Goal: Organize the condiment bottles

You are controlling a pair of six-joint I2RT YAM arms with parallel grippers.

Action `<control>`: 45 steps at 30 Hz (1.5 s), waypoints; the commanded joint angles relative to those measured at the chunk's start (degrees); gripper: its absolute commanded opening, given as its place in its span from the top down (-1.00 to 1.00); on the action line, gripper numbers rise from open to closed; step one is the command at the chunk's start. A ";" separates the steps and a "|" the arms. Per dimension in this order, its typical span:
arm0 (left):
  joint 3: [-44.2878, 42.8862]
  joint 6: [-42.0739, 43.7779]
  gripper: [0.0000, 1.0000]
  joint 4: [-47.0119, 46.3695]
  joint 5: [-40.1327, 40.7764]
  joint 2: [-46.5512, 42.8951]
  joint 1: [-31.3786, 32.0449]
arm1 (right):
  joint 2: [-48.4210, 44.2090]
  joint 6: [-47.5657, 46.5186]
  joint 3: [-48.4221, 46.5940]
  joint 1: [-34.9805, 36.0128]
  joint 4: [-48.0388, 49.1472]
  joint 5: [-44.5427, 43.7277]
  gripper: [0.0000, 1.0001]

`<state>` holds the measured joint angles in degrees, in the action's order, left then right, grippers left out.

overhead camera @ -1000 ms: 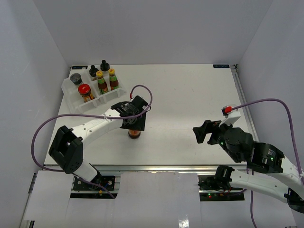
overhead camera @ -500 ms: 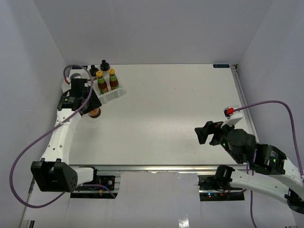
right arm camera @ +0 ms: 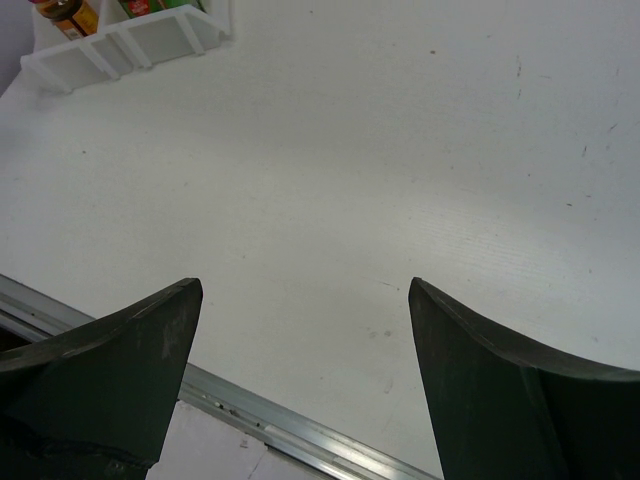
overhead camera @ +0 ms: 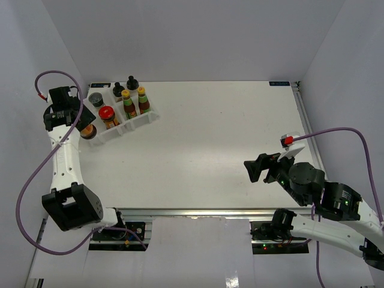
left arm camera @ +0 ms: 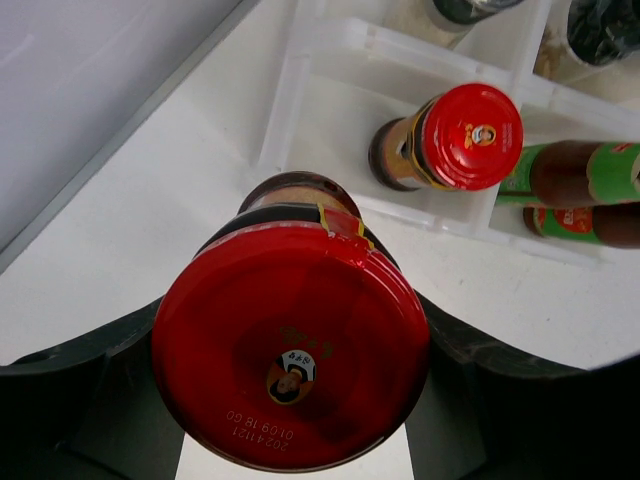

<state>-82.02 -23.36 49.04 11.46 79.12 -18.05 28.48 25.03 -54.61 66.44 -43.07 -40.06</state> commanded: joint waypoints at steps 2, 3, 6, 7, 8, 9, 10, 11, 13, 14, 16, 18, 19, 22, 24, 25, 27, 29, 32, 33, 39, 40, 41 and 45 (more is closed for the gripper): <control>-7.05 0.06 1.00 -8.93 -0.12 3.79 -0.84 | -1.33 -3.12 -1.17 0.18 4.81 0.64 -0.80; -7.52 0.20 1.00 -9.38 0.16 4.76 -0.93 | -1.62 -3.49 -1.20 0.18 5.15 0.78 -0.80; -7.04 0.76 1.00 -12.78 0.24 5.67 -0.93 | -2.52 -5.02 -1.28 0.18 6.21 0.94 -0.80; -7.01 0.98 1.00 -13.98 0.09 5.96 -0.87 | -2.82 -5.28 -1.36 0.18 6.51 0.81 -0.80; -7.58 1.04 1.00 -14.38 -0.08 7.07 -0.91 | -2.97 -5.53 -1.44 0.18 6.72 0.65 -0.80; -8.08 1.04 1.00 -14.41 -0.21 8.13 -0.94 | -3.06 -5.74 -1.69 0.18 6.82 0.49 -0.80; -8.48 1.04 1.00 -14.41 -0.33 9.08 -0.94 | -3.15 -5.92 -1.99 0.18 6.88 0.33 -0.80; -8.88 1.04 1.00 -14.41 -0.46 10.02 -0.94 | -3.24 -6.10 -2.29 0.18 6.94 0.18 -0.80; -9.21 1.11 1.00 -14.70 -0.07 11.96 -0.92 | -3.41 -6.22 -2.66 0.18 6.93 0.23 -0.80; -8.76 1.19 1.00 -15.54 -0.10 12.26 -0.94 | -3.61 -6.25 -2.78 0.18 6.92 0.27 -0.80; -7.81 1.28 1.00 -17.18 -0.21 12.85 -0.94 | -4.11 -6.35 -2.87 0.18 6.99 0.29 -0.80; -7.41 1.24 1.00 -17.94 -0.26 13.63 -0.94 | -4.64 -6.61 -2.56 0.18 7.49 0.06 -0.81; -7.20 1.28 1.00 -18.41 -0.35 14.27 -0.94 | -4.78 -6.82 -2.47 0.18 7.66 -0.11 -0.80; -6.66 1.57 1.00 -19.38 -0.64 15.76 -0.92 | -5.00 -7.22 -2.27 0.18 7.93 -0.50 -0.80; -6.26 1.97 1.00 -20.41 -0.98 17.19 -0.87 | -4.94 -7.40 -1.93 0.18 7.99 -1.13 -0.80; -6.12 2.13 1.00 -20.73 -1.07 17.78 -0.85 | -4.94 -7.47 -1.73 0.18 8.02 -1.38 -0.80; -5.87 2.34 1.00 -20.96 -1.00 18.41 -0.83 | -5.06 -7.58 -1.27 0.18 8.20 -1.62 -0.80; -5.30 2.53 1.00 -21.70 -1.00 18.66 -0.76 | -5.19 -7.74 -0.94 0.18 8.57 -1.66 -0.80; -5.27 2.36 1.00 -21.79 -0.86 19.70 -0.39 | -5.24 -8.26 -0.79 0.18 9.57 -1.66 -0.80; -5.44 2.36 1.00 -21.64 -0.31 20.19 -0.22 | -5.33 -8.38 -0.71 0.18 9.73 -1.74 -0.80; -4.87 1.76 1.00 -22.11 1.56 21.22 0.21 | -6.08 -8.56 -0.41 0.18 9.48 -1.92 -0.80; -4.64 1.68 1.00 -22.21 1.54 21.32 0.21 | -6.22 -8.62 -0.43 0.18 9.39 -2.00 -0.80; -4.43 1.73 1.00 -22.37 1.33 21.48 0.21 | -6.38 -8.67 -0.48 0.18 9.34 -2.10 -0.81; -3.98 1.33 1.00 -22.14 0.92 22.44 0.39 | -7.54 -8.97 -0.30 0.18 9.51 -2.33 -0.80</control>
<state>-85.61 -21.35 31.63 11.33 103.32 -17.85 22.40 17.37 -55.26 66.46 -36.16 -40.62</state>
